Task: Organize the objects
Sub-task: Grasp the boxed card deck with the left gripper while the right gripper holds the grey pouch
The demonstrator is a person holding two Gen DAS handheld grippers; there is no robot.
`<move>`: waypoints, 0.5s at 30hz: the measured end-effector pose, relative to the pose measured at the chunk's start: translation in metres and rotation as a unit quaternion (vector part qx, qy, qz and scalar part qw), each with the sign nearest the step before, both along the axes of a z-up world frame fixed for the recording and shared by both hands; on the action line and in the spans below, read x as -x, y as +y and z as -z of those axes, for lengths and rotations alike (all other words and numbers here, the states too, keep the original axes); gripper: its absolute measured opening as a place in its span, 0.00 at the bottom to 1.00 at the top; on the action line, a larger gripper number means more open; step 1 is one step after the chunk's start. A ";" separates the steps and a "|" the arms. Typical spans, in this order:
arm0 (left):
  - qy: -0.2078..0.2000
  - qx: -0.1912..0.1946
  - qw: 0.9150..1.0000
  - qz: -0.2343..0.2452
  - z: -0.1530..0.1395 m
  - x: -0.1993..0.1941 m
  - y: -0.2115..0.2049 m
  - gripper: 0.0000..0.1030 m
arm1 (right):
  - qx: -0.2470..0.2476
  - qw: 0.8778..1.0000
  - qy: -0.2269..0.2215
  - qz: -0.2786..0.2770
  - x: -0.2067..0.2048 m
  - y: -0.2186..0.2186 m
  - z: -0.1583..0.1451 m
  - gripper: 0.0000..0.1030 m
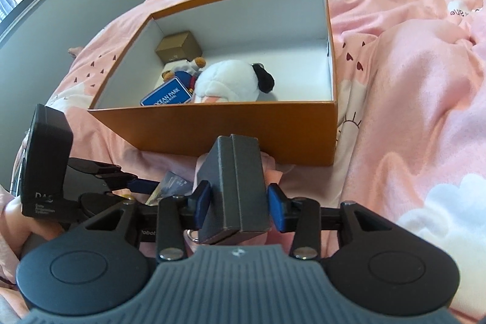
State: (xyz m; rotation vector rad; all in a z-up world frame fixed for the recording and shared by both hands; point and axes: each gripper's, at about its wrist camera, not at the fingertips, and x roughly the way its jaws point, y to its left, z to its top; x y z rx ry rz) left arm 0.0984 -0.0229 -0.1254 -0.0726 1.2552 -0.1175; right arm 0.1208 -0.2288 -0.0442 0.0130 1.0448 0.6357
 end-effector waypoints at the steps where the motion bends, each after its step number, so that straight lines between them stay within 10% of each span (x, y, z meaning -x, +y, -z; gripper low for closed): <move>1: -0.001 0.003 1.000 -0.002 0.000 0.001 0.001 0.67 | -0.001 1.000 0.003 -0.001 -0.003 0.000 0.002 0.45; 15: -0.052 0.059 0.995 -0.056 -0.032 0.036 0.026 0.65 | -0.058 0.994 0.081 0.034 -0.022 -0.014 0.028 0.48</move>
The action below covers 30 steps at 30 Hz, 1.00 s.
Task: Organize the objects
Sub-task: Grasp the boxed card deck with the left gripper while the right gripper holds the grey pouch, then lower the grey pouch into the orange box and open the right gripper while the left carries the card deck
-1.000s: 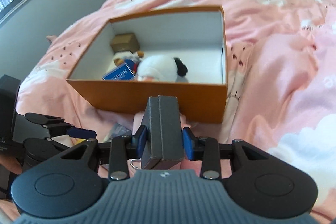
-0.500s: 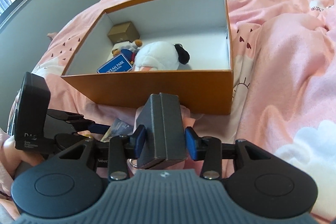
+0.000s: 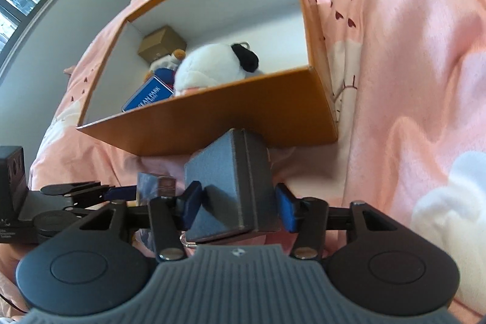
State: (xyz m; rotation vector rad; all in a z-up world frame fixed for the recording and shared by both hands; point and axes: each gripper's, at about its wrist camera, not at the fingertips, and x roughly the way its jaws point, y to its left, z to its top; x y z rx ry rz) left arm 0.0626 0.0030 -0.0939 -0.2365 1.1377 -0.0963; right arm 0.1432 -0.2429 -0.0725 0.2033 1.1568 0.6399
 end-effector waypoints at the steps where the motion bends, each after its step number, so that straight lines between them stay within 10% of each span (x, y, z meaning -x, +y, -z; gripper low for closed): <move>1: -0.004 0.007 1.000 -0.003 -0.004 0.008 -0.001 0.65 | -0.004 1.000 0.000 -0.001 0.001 -0.001 -0.002 0.47; 30: -0.193 0.066 0.979 -0.023 -0.118 0.006 0.028 0.64 | -0.058 0.989 -0.134 -0.025 0.010 0.013 -0.115 0.40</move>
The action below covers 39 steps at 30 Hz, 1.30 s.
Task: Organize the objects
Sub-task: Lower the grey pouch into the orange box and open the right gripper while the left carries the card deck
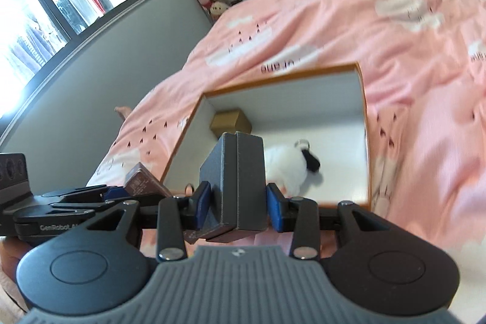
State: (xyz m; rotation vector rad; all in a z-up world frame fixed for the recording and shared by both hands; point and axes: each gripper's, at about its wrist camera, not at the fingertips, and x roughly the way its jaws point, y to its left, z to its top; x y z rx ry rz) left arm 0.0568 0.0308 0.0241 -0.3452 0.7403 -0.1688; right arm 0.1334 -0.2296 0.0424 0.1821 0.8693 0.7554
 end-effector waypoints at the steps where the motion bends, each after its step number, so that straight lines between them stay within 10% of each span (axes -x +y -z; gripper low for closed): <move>1: -0.004 0.000 1.000 -0.001 -0.002 -0.004 0.001 0.64 | 0.000 1.000 -0.005 0.000 -0.003 0.001 -0.002 0.40; 17: 0.020 -0.018 1.000 -0.004 0.001 -0.083 0.042 0.64 | 0.000 0.999 0.019 0.032 -0.097 0.036 0.014 0.40; 39: 0.072 -0.032 0.996 -0.029 0.039 -0.154 0.075 0.64 | 0.015 0.989 0.123 0.083 -0.187 0.113 0.113 0.40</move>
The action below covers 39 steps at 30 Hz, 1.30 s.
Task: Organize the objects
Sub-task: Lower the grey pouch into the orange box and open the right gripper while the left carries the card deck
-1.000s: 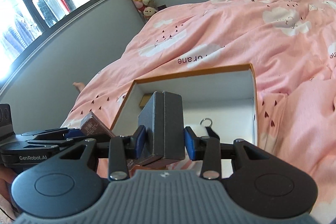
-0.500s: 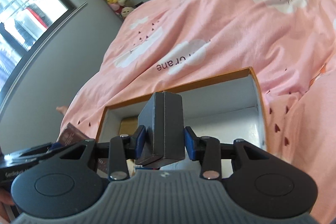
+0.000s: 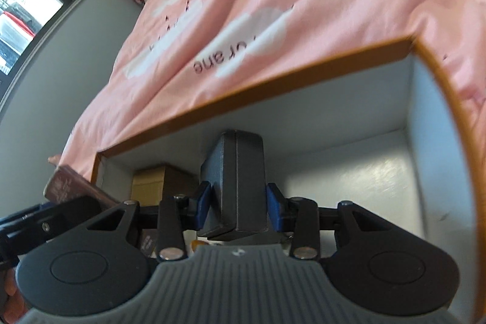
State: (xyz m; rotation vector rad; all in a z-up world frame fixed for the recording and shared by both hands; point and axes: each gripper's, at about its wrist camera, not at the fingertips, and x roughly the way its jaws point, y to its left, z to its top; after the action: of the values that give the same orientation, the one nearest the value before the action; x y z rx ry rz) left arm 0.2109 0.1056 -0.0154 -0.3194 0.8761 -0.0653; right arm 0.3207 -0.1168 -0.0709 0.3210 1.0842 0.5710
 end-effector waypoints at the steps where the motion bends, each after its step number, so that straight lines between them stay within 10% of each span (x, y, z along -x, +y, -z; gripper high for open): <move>1: 0.001 0.001 1.000 0.000 0.001 0.000 0.001 0.64 | -0.002 1.000 0.006 -0.003 -0.002 0.002 0.003 0.40; 15: 0.003 0.010 1.000 0.003 0.005 -0.004 0.004 0.64 | 0.081 0.995 -0.001 -0.055 -0.008 0.027 0.008 0.44; 21: 0.001 0.014 1.000 0.002 0.002 -0.003 0.006 0.64 | 0.052 0.996 0.021 -0.073 -0.011 0.026 0.016 0.21; 28: 0.007 0.022 1.000 0.016 0.001 -0.007 -0.001 0.64 | 0.043 0.995 0.014 -0.085 -0.010 0.028 0.013 0.23; 39: 0.030 0.041 0.997 0.053 0.021 -0.041 -0.047 0.64 | 0.154 0.981 -0.104 -0.049 0.008 -0.010 -0.025 0.24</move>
State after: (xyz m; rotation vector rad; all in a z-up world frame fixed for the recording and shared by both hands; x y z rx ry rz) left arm 0.2516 0.0581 -0.0367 -0.3529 0.9513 -0.1914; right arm 0.3123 -0.1265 -0.0455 -0.0618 0.9706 0.5032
